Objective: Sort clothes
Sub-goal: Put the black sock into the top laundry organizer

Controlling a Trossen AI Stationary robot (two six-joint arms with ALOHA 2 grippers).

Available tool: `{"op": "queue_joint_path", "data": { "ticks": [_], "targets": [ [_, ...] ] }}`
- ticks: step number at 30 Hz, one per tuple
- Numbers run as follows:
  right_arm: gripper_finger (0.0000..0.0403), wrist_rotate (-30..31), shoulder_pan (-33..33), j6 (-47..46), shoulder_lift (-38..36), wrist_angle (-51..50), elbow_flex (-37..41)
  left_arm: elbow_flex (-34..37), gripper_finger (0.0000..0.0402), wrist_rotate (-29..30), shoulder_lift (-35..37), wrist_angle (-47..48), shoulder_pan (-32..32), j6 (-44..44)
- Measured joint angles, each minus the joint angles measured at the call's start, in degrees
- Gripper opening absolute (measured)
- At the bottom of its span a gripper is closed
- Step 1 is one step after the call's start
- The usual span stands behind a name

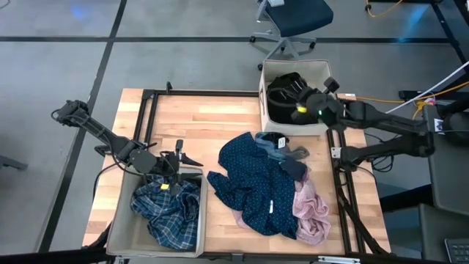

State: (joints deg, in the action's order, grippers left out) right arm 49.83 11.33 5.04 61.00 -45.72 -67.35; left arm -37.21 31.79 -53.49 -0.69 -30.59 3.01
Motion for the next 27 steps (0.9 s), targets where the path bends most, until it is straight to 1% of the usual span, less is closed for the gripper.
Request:
{"op": "queue_joint_path", "data": {
  "ticks": [5,8,13,17,19,22,27],
  "targets": [
    [0.0007,-14.3,10.5,0.1,2.2,-0.1,0.0,0.0,0.0124,0.9,0.0,0.0,0.0,0.2],
    [0.0007,-18.7,15.2,0.2,4.0,-0.1,0.0,0.0,0.0124,1.0,0.0,0.0,0.0,0.2],
    [0.0007,-20.0,20.1,0.2,7.9,0.1,0.0,0.0,0.0124,1.1,0.0,-0.1,0.0,0.9],
    [0.0008,-21.7,21.9,0.2,10.4,0.2,0.0,0.0,0.0124,1.1,0.0,0.0,0.0,1.4],
    [0.0017,-22.5,21.9,-0.1,11.0,0.3,0.0,0.0,0.0124,1.1,0.0,0.0,0.0,1.5],
    [0.0051,-23.9,21.8,-0.2,11.3,0.0,0.0,0.0,0.0124,1.1,0.0,0.0,0.0,1.5],
    [0.0129,-23.2,21.7,-0.4,11.2,-3.3,-2.1,0.0,0.0124,1.1,0.0,0.0,0.0,1.1]
  ]
}}
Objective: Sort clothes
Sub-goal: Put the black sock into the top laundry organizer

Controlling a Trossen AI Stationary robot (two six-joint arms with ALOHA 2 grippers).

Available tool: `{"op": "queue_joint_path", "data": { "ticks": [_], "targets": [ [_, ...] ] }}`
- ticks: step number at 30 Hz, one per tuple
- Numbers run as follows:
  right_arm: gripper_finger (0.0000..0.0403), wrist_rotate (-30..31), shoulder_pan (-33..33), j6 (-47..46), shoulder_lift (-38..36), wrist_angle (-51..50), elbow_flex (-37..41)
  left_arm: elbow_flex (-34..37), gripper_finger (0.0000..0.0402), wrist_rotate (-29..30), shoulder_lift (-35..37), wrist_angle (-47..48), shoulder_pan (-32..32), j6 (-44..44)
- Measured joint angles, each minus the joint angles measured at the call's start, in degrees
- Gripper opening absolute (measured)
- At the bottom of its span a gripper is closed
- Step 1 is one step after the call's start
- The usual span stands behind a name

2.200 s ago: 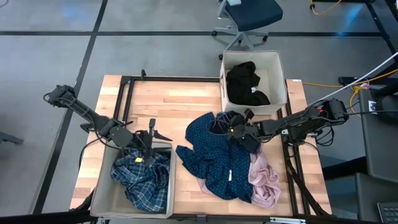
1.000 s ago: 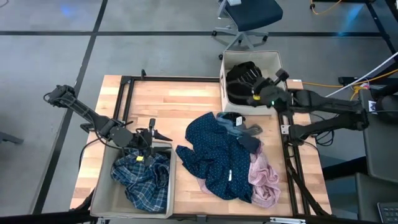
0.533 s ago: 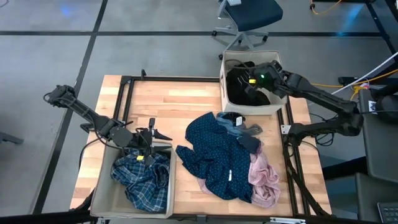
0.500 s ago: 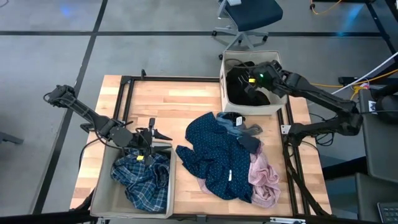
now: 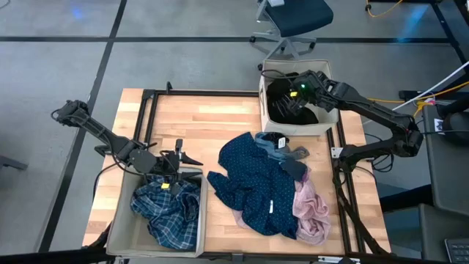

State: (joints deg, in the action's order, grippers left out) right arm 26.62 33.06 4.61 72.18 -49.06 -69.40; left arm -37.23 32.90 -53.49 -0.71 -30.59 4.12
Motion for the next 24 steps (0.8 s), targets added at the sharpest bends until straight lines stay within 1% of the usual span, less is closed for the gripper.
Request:
{"op": "queue_joint_path", "data": {
  "ticks": [2,4,7,10,12,18,24],
  "targets": [
    [0.0153,0.4,0.0,-1.3,0.0,-3.8,-2.4,0.0,0.0124,0.0,0.0,0.0,0.0,0.0],
    [0.0171,-1.3,-0.8,-3.9,-0.1,-8.1,-5.3,0.0,0.0124,0.0,0.0,0.0,0.0,0.0],
    [0.0186,-7.2,-3.6,-7.5,-0.7,-12.9,-8.5,0.0,0.0124,0.0,0.0,0.0,0.0,0.0],
    [0.019,-13.5,-8.3,-9.1,-1.8,-13.8,-9.0,0.0,0.0124,0.0,0.0,0.1,0.0,0.0],
    [0.019,-15.7,-12.1,-10.3,-2.0,-14.1,-9.0,0.0,0.0124,0.0,0.0,0.1,0.0,0.4],
    [0.019,-15.7,-25.2,-12.2,-1.8,-13.1,-7.5,0.0,0.0124,0.0,-1.0,0.0,0.0,1.2],
    [0.0191,-15.6,-34.9,-14.5,-1.8,-8.9,-0.7,0.0,0.0124,0.0,-2.4,0.0,0.0,1.5]
  ]
}}
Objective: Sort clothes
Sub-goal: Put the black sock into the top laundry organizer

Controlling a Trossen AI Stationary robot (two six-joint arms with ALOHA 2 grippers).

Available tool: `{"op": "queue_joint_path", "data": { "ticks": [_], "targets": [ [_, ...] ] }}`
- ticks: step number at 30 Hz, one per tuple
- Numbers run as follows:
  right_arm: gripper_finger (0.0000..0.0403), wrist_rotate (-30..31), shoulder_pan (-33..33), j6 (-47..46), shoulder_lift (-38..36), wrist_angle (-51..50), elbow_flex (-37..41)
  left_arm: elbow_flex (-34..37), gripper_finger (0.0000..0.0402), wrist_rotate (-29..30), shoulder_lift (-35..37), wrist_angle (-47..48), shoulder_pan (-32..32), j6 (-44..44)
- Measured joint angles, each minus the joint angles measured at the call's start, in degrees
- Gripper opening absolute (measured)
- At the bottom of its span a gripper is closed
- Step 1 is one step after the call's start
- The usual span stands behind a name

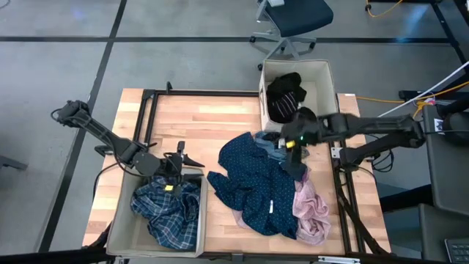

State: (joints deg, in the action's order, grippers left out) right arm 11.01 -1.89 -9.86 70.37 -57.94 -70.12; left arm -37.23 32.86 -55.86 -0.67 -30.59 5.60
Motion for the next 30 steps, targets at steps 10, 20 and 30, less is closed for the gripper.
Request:
{"op": "queue_joint_path", "data": {
  "ticks": [10,20,30],
  "targets": [
    [0.0191,4.5,-6.5,3.0,0.0,18.2,15.6,0.0,0.0124,0.7,-0.5,0.0,0.0,0.0],
    [0.0191,14.3,-6.4,9.1,0.0,34.8,27.9,0.0,0.0124,1.0,-0.5,0.0,0.0,0.0],
    [0.0191,24.5,-6.2,14.4,0.3,51.5,37.5,0.0,0.0124,1.0,-0.5,0.0,0.0,-0.2]
  ]
}}
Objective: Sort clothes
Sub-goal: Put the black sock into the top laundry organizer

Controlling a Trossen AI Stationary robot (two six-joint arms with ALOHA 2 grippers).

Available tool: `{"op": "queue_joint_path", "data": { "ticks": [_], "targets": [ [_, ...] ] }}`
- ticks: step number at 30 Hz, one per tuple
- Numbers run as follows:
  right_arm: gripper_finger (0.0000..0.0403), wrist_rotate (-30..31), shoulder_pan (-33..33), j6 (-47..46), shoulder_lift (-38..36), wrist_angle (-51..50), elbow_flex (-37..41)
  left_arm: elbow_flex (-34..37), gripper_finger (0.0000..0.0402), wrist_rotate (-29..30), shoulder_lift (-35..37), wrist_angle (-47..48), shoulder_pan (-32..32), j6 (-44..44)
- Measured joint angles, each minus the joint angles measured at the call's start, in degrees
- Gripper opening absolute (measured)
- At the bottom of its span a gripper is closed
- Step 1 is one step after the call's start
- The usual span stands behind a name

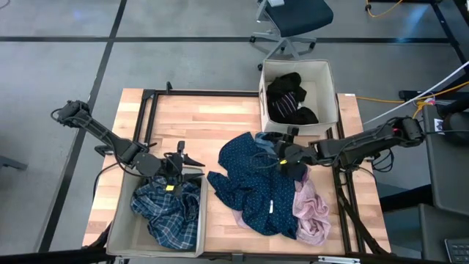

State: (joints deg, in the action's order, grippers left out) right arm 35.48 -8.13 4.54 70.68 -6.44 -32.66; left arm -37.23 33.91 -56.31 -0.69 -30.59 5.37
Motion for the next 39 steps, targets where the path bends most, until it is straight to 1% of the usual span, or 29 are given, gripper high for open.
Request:
{"op": "queue_joint_path", "data": {
  "ticks": [3,7,12,19,21,23,30,31,33,35,37,39],
  "targets": [
    [0.0191,1.0,0.4,0.0,1.5,1.0,1.5,0.0,0.0124,0.0,0.0,0.0,0.0,0.1],
    [0.0191,1.4,1.4,0.3,6.5,3.8,1.8,0.0,0.0124,0.0,0.0,-0.1,0.0,0.2],
    [0.0191,5.8,3.5,0.5,12.3,9.6,1.7,0.0,0.0124,0.0,0.0,-0.2,0.0,0.7],
    [0.0185,6.5,6.5,0.4,16.4,10.8,1.7,0.0,0.0124,0.0,0.0,0.1,0.0,1.7],
    [0.017,6.4,7.2,0.4,17.0,11.3,1.7,0.0,0.0124,0.0,0.0,0.1,0.0,1.7],
    [0.0145,6.1,7.2,0.4,17.4,12.1,1.7,0.0,0.0124,0.0,0.0,0.1,0.0,1.6],
    [0.0024,6.1,7.1,1.8,17.5,12.8,1.7,0.0,0.0124,0.0,0.0,0.0,0.0,1.7],
    [0.0014,6.1,7.1,1.8,17.5,12.8,1.7,0.0,0.0124,0.0,0.0,0.1,0.0,1.7],
    [0.0009,6.1,6.9,2.0,17.3,12.8,1.7,0.0,0.0124,0.0,0.0,0.0,0.0,1.7],
    [0.0019,6.1,6.3,1.9,16.6,12.5,1.7,0.0,0.0124,0.0,0.0,0.1,0.0,1.7],
    [0.0023,6.1,5.1,2.0,15.0,12.2,1.7,0.0,0.0124,0.0,0.0,0.0,0.0,1.7],
    [0.0018,6.1,3.3,2.1,12.6,11.3,1.4,0.0,0.0124,0.0,0.0,0.0,0.0,1.7]
  ]
}}
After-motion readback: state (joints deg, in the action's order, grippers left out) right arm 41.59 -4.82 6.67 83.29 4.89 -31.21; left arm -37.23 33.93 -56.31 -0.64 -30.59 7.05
